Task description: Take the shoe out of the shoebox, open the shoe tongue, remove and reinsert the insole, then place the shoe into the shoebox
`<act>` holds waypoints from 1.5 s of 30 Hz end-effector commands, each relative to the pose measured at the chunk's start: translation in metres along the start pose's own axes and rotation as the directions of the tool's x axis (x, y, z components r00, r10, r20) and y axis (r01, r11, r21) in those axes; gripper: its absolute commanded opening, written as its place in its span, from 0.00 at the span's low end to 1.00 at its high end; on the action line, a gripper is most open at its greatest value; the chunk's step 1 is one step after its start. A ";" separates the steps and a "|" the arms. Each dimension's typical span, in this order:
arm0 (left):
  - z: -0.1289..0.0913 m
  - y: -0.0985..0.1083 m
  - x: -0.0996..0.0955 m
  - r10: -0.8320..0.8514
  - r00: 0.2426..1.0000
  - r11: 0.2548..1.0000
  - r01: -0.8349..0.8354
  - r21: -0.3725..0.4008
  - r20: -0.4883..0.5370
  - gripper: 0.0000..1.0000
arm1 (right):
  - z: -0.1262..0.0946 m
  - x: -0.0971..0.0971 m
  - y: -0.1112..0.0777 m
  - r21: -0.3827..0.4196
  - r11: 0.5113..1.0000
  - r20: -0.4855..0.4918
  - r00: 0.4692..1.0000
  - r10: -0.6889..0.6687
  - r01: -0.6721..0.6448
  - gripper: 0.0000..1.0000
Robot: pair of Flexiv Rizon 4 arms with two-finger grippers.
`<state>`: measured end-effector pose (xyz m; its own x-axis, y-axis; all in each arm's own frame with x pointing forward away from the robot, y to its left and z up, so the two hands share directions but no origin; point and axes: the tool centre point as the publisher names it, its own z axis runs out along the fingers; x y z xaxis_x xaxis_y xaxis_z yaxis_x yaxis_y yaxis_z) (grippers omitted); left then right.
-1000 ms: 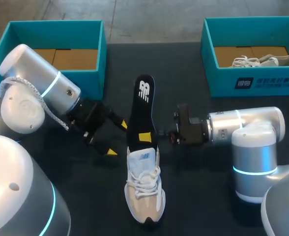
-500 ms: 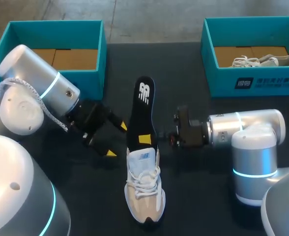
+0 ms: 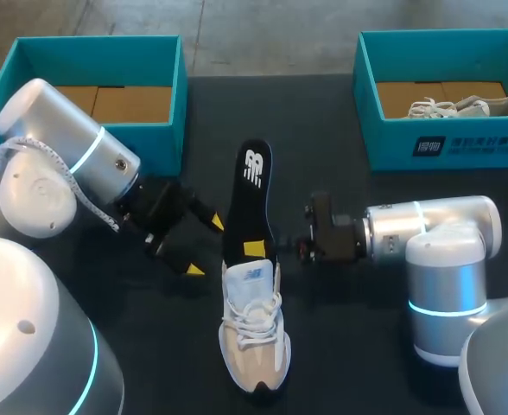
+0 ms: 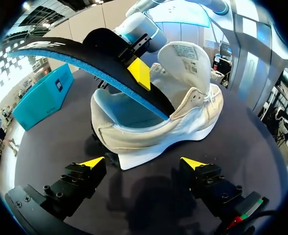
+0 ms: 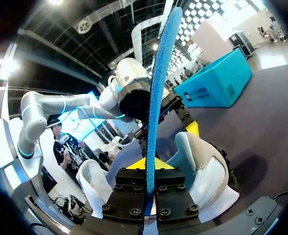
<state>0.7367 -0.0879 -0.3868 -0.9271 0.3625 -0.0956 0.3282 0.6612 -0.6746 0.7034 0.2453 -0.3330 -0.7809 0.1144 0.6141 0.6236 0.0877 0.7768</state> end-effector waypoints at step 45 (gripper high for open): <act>-0.001 -0.001 0.001 0.001 1.000 1.000 -0.001 -0.004 0.000 1.00 | 0.005 0.010 -0.028 0.110 0.992 0.014 0.998 0.063 -0.064 0.00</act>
<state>0.7365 -0.0878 -0.3867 -0.9270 0.3625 -0.0960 0.3283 0.6611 -0.6746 0.6810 0.2461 -0.3485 -0.7407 0.1269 0.6597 0.6711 0.1835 0.7183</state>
